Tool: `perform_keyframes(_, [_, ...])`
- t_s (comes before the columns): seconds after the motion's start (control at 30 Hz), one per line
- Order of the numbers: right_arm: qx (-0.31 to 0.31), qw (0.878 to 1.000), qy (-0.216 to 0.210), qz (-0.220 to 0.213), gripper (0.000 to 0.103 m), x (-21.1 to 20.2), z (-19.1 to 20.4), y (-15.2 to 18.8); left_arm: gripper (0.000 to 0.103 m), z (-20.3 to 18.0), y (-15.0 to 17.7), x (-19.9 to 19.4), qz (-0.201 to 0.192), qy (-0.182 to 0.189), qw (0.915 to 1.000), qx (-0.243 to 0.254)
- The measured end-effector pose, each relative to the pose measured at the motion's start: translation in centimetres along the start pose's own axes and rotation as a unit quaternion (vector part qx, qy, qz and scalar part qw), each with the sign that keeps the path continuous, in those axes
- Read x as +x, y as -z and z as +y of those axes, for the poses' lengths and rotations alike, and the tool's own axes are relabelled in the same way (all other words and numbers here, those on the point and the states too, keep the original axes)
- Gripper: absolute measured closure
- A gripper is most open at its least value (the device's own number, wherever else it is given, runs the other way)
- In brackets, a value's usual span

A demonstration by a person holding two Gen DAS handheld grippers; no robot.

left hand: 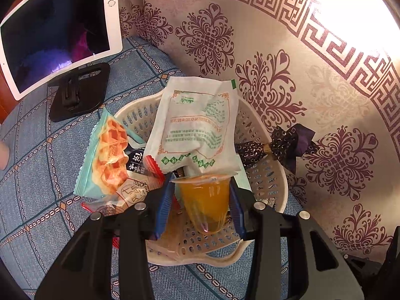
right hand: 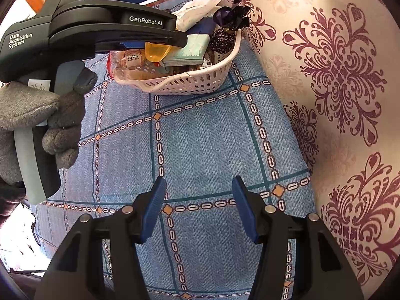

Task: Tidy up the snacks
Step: 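Lower the orange jelly cup into the white basket and open the left tool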

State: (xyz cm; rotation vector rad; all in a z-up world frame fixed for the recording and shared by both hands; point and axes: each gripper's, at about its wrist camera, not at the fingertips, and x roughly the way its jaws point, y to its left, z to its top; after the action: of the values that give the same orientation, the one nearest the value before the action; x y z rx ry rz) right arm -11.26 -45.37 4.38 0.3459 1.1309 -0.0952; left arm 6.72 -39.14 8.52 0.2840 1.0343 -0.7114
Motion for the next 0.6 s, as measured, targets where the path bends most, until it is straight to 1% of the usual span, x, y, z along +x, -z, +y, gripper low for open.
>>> perform_keyframes(0.13, [-0.001,1.0,0.0,0.0,0.047,0.07,0.11,-0.04,0.06,0.02,-0.18,0.38,-0.001,-0.002,1.0,0.006])
perform_keyframes(0.6, [-0.001,1.0,-0.001,0.001,0.047,0.28,0.26,-0.25,0.06,0.25,0.18,0.16,0.011,0.007,0.9999,-0.002])
